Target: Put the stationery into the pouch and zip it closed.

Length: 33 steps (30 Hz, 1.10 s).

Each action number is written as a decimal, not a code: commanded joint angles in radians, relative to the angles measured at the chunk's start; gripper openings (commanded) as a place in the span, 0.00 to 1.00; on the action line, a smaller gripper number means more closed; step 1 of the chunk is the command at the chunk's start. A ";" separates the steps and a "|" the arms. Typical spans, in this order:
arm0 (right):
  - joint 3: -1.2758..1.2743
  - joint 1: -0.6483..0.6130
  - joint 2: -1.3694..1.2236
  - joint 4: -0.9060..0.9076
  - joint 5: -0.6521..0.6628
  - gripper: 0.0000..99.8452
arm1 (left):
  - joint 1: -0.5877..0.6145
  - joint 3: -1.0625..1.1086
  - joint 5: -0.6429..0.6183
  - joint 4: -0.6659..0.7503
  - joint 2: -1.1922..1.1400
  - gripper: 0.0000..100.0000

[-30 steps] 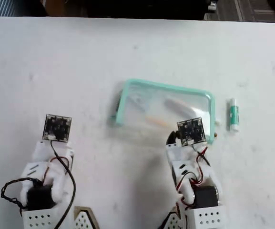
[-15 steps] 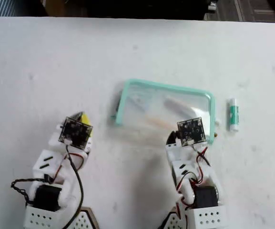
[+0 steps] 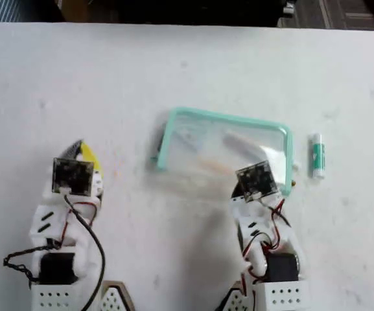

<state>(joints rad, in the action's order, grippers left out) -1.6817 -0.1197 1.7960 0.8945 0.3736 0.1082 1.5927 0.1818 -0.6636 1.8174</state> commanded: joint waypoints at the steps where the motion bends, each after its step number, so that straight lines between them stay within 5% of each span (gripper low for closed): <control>1: -0.008 -0.002 0.008 0.015 0.097 0.02 | -0.012 -0.002 -0.017 0.026 0.008 0.03; 8: -0.008 -0.004 0.008 0.062 0.114 0.02 | -0.077 0.049 0.115 -0.006 0.010 0.02; 17: 0.021 -0.013 0.008 0.042 0.163 0.05 | -0.039 0.069 0.066 0.026 0.008 0.03; 21: 0.087 -0.059 0.007 0.073 0.164 0.12 | -0.041 0.005 0.064 -0.068 0.007 0.03; 26: 0.167 -0.182 0.007 0.163 0.129 0.08 | -0.041 -0.028 0.064 -0.115 0.007 0.03; 33: 0.293 -0.196 0.007 0.228 0.086 0.08 | -0.042 -0.101 0.060 -0.209 0.005 0.03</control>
<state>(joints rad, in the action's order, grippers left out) -1.4684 -0.3053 1.7975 1.0894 0.4672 0.0667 1.6249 0.2555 -0.7864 1.8190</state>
